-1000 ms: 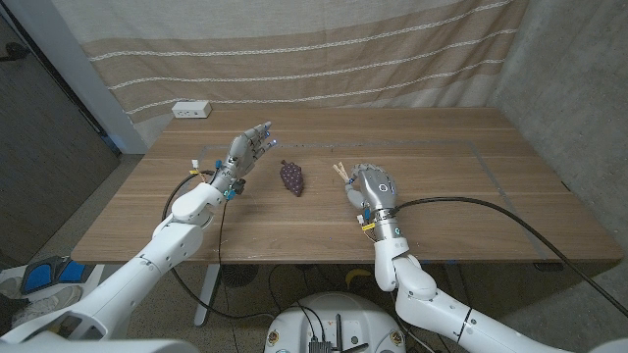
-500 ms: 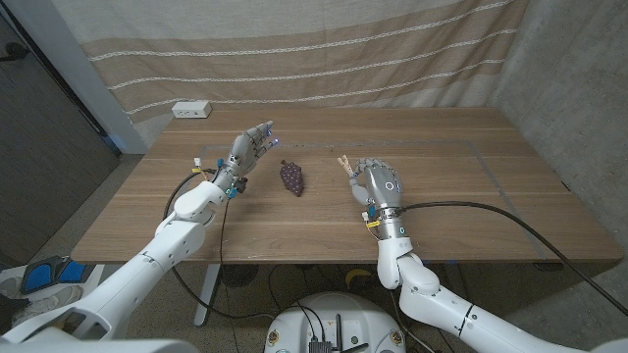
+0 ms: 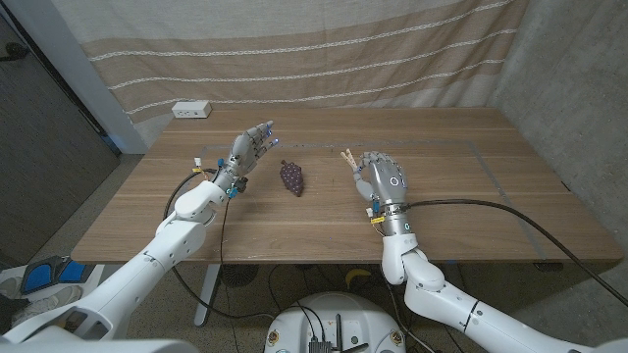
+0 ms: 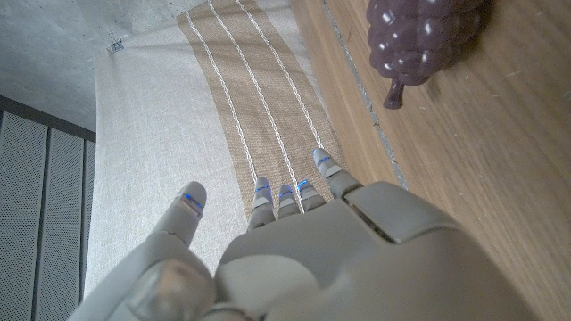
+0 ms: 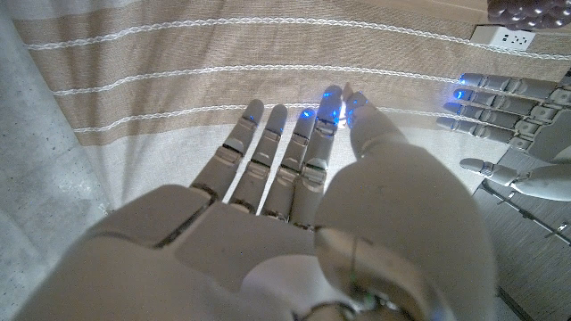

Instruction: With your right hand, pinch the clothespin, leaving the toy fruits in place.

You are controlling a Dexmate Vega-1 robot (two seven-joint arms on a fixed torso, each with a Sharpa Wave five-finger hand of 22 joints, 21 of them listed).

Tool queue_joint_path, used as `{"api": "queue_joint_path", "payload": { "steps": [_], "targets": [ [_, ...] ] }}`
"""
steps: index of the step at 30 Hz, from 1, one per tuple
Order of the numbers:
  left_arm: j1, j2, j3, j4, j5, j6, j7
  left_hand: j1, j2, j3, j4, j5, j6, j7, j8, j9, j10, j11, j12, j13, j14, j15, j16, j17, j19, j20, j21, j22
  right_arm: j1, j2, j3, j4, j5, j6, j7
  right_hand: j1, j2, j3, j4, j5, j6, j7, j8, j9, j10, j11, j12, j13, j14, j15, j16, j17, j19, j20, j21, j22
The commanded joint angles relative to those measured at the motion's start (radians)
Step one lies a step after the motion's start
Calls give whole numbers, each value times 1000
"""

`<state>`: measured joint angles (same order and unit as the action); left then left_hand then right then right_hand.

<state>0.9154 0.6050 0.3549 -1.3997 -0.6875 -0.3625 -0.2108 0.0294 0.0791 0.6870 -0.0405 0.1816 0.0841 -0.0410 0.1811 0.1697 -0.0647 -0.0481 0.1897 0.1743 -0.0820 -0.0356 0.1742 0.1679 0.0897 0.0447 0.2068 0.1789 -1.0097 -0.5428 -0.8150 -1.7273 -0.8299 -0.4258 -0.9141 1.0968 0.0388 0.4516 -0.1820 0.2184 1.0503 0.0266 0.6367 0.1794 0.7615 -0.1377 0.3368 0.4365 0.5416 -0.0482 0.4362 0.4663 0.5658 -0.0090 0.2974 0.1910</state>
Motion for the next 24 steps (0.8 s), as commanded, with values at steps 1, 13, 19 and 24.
{"api": "queue_joint_path", "payload": {
  "steps": [1,13,19,24],
  "targets": [
    [-1,-5,-5,10,-10,-11,-9,-3,25,3,-5,3,1,-5,-1,4,-3,-2,3,3,0,3,2,2,3,3,-1,5,7,-30,9,-30,-37,-9,17,13,10,9,4,3,10,-2,-2,5,61,-62,1,4,7,-170,-2,1,-1,-6,6,1],
    [-2,-8,-4,19,-10,-18,-15,-3,25,2,-6,3,3,-3,-1,4,-4,-4,3,3,1,4,3,2,3,3,-1,5,11,-57,24,-56,-70,-9,36,14,8,10,6,3,15,-1,-7,5,66,-64,0,7,9,-171,-3,2,-1,-8,6,1],
    [-5,-12,-5,26,-13,-18,-16,-4,26,1,-7,3,2,-4,-1,4,-3,-2,3,3,0,4,2,2,4,3,-1,5,21,-78,31,-62,-92,-1,49,16,7,11,6,3,16,-1,-11,5,68,-65,0,9,10,-171,-4,3,-1,-8,6,1],
    [-6,-14,-6,31,-16,-16,-16,-4,26,1,-7,3,2,-5,-1,4,-3,-2,3,3,0,2,3,2,3,2,-1,5,29,-90,36,-66,-103,9,66,16,6,11,6,2,18,-3,-13,5,70,-65,0,10,11,-172,-3,4,-1,-8,6,1]
  ]
}}
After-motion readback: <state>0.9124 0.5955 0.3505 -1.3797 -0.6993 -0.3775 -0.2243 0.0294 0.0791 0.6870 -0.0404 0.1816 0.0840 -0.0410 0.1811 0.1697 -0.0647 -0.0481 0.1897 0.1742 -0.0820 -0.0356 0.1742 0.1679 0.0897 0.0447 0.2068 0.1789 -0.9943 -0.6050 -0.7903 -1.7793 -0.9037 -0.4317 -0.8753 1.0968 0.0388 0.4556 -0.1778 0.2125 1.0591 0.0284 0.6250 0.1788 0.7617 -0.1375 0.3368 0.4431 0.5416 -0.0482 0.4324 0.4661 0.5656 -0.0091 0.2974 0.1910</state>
